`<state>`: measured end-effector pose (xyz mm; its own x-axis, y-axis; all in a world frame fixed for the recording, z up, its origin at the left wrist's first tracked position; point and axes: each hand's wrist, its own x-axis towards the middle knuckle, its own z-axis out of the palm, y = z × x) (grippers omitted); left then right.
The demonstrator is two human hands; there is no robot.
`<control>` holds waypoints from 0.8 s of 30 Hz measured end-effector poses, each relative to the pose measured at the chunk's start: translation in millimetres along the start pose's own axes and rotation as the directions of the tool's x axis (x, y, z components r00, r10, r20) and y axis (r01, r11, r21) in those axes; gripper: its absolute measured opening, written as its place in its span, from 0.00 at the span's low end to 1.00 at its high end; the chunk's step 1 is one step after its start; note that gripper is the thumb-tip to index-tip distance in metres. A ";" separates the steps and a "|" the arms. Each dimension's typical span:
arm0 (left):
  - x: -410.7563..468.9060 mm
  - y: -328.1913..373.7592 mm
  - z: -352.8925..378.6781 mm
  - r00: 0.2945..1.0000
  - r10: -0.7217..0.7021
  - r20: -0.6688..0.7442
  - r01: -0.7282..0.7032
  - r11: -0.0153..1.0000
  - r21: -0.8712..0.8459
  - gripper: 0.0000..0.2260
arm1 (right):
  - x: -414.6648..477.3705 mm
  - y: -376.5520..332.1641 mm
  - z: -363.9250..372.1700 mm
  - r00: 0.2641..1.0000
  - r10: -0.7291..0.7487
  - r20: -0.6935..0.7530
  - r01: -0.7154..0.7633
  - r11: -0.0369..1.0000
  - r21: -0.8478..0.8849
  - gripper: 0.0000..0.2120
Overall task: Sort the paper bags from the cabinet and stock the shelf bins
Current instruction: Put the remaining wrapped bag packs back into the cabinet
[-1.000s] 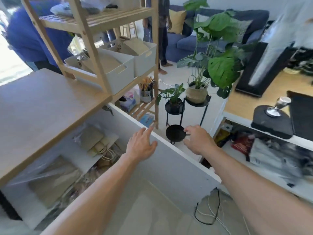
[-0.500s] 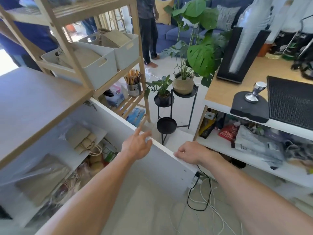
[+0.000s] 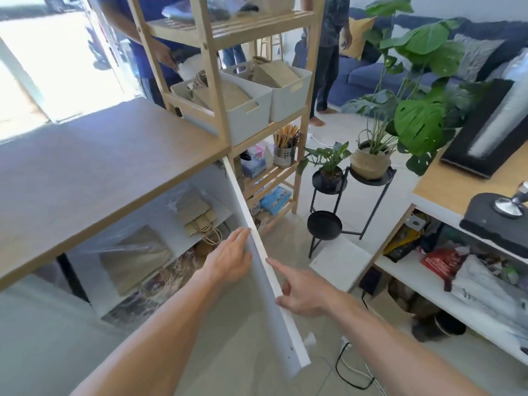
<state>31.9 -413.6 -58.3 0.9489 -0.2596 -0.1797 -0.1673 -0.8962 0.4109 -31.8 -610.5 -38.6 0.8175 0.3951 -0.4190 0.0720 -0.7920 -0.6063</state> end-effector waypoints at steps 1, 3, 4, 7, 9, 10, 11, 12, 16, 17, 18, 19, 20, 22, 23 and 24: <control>-5.3 -11.8 -3.3 0.999 -0.049 -0.019 0.049 0.999 -0.014 0.27 | 1.2 -4.6 9.2 1.000 -0.023 -0.008 0.023 1.000 0.019 0.36; -16.6 -35.0 -12.0 0.987 -0.149 -0.063 0.147 0.988 -0.040 0.27 | 5.5 -14.2 27.0 0.997 -0.073 -0.022 0.073 0.997 0.021 0.31; -22.3 -44.3 -16.9 0.978 -0.195 -0.078 0.190 0.980 -0.060 0.26 | 6.7 -18.5 35.2 0.995 -0.094 -0.026 0.095 0.996 0.001 0.28; -41.5 -77.1 -36.9 0.948 -0.300 -0.112 0.287 0.951 -0.119 0.26 | 15.6 -39.3 57.7 0.981 -0.191 -0.041 0.187 0.979 -0.083 0.23; -54.0 -97.5 -50.0 0.929 -0.348 -0.127 0.333 0.935 -0.124 0.27 | 22.7 -51.5 68.8 0.973 -0.228 -0.037 0.222 0.967 -0.123 0.24; -61.1 -108.5 -57.3 0.916 -0.376 -0.140 0.360 0.925 -0.123 0.27 | 27.4 -58.0 74.7 0.971 -0.238 -0.018 0.234 0.962 -0.142 0.25; -68.6 -120.9 -65.8 0.900 -0.406 -0.159 0.389 0.912 -0.126 0.27 | 32.1 -66.3 80.3 0.968 -0.252 0.004 0.250 0.956 -0.155 0.28; -74.9 -132.3 -73.5 0.885 -0.433 -0.173 0.415 0.900 -0.131 0.27 | 36.4 -73.3 84.9 0.968 -0.249 0.031 0.250 0.955 -0.161 0.30; -100.5 -175.4 -102.9 0.800 -0.513 -0.310 0.500 0.857 -0.127 0.26 | 53.1 -106.2 100.8 0.963 -0.245 0.112 0.261 0.950 -0.171 0.40; -106.5 -184.8 -110.3 0.775 -0.521 -0.357 0.515 0.849 -0.121 0.26 | 56.9 -115.3 104.1 0.960 -0.251 0.124 0.270 0.947 -0.172 0.42; -108.2 -187.6 -114.3 0.756 -0.523 -0.395 0.527 0.843 -0.108 0.25 | 56.8 -118.0 105.9 0.962 -0.239 0.135 0.260 0.951 -0.167 0.45; -115.8 -200.5 -122.7 0.725 -0.539 -0.429 0.548 0.829 -0.116 0.24 | 62.4 -130.5 110.6 0.958 -0.248 0.143 0.271 0.947 -0.171 0.49; -121.1 -208.7 -128.3 0.701 -0.554 -0.448 0.565 0.815 -0.124 0.24 | 65.7 -137.9 114.8 0.960 -0.240 0.142 0.262 0.950 -0.172 0.52; -131.6 -228.1 -139.0 0.660 -0.585 -0.472 0.600 0.788 -0.138 0.23 | 75.7 -152.3 124.8 0.967 -0.227 0.117 0.245 0.953 -0.178 0.57; -138.6 -240.5 -144.1 0.640 -0.605 -0.475 0.625 0.769 -0.137 0.23 | 82.3 -161.0 131.1 0.969 -0.226 0.103 0.241 0.954 -0.179 0.59; -143.5 -249.8 -147.6 0.624 -0.622 -0.472 0.650 0.749 -0.128 0.23 | 86.2 -167.8 136.3 0.973 -0.215 0.084 0.227 0.959 -0.170 0.59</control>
<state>-22.9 -99.4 -3.2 0.8230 0.5655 0.0543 0.5254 -0.7940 0.3059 -51.3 -380.1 -65.1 0.7316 0.5943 -0.3341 0.3516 -0.7488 -0.5619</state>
